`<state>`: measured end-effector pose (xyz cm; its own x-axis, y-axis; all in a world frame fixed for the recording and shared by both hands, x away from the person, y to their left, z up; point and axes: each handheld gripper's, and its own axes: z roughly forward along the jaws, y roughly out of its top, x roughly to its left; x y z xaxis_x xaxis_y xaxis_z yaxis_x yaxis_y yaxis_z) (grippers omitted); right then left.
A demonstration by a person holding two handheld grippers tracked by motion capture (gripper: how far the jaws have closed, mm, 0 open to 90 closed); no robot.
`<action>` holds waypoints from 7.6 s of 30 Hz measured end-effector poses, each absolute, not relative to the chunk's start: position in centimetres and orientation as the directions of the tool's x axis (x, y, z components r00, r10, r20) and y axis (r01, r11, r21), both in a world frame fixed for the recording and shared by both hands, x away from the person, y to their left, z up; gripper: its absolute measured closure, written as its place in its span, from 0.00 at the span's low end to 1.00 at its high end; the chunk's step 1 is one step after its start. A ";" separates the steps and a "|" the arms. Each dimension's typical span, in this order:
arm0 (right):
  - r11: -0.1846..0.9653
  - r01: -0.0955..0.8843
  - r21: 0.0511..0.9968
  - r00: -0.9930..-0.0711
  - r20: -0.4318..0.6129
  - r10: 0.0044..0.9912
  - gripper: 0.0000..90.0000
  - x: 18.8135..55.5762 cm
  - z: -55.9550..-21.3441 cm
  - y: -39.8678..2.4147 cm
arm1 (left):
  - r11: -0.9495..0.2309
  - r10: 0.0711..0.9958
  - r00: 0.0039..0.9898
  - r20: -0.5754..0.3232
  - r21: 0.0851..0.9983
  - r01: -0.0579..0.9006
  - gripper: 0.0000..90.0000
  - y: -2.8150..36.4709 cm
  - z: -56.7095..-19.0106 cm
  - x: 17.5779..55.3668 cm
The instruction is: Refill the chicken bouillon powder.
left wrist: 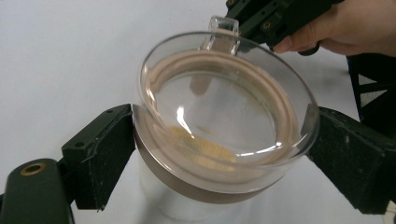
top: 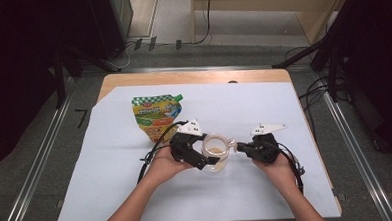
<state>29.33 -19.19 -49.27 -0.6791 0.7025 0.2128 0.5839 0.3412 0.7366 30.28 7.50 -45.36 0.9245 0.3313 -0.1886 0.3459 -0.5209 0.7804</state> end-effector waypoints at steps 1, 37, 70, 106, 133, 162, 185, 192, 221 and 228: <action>0.339 0.584 0.737 -0.678 0.214 0.703 1.00 29.3 -49.3 -19.2 | -0.516 0.331 0.925 -0.183 0.786 0.341 0.12 7.6 -45.2 30.3; 0.339 0.587 0.735 -0.674 0.213 0.707 1.00 29.2 -49.4 -19.1 | -0.542 0.349 0.928 -0.128 0.780 0.311 0.11 6.3 -45.6 30.0; 0.336 0.592 0.733 -0.674 0.221 0.705 1.00 29.0 -49.4 -19.0 | -0.532 0.322 0.936 -0.140 0.792 0.301 0.14 5.3 -42.8 30.3; 0.306 0.564 0.767 -0.675 0.214 0.706 0.95 28.0 -48.3 -20.5 | -0.551 0.263 0.930 -0.256 0.751 0.363 0.08 2.4 -41.1 32.3; 0.357 0.499 0.789 -0.783 0.234 0.577 0.71 22.2 -47.4 -18.1 | -0.501 0.374 0.901 -0.221 0.769 0.397 0.50 10.5 -37.5 30.1; 0.448 0.433 0.782 -0.876 0.247 0.415 0.49 21.2 -48.3 -13.1 | -0.382 0.562 0.786 -0.258 0.762 0.523 0.46 20.9 -36.7 30.4; 0.485 0.410 0.772 -0.896 0.243 0.371 0.50 21.3 -48.8 -11.4 | -0.311 0.688 0.667 -0.285 0.715 0.626 0.49 27.6 -38.8 31.9; 0.490 0.402 0.774 -0.901 0.239 0.363 0.50 21.3 -48.9 -11.2 | -0.266 0.679 0.659 -0.323 0.728 0.632 0.53 27.6 -39.6 33.0; 0.496 0.345 0.797 -0.927 0.204 0.316 0.49 21.3 -47.6 -5.2 | -0.325 0.644 0.717 -0.267 0.753 0.572 0.97 23.3 -41.2 35.0; 0.464 0.356 0.812 -0.917 0.206 0.342 0.50 21.9 -48.0 -3.9 | -0.290 0.642 0.681 -0.353 0.710 0.641 1.00 23.5 -40.6 35.0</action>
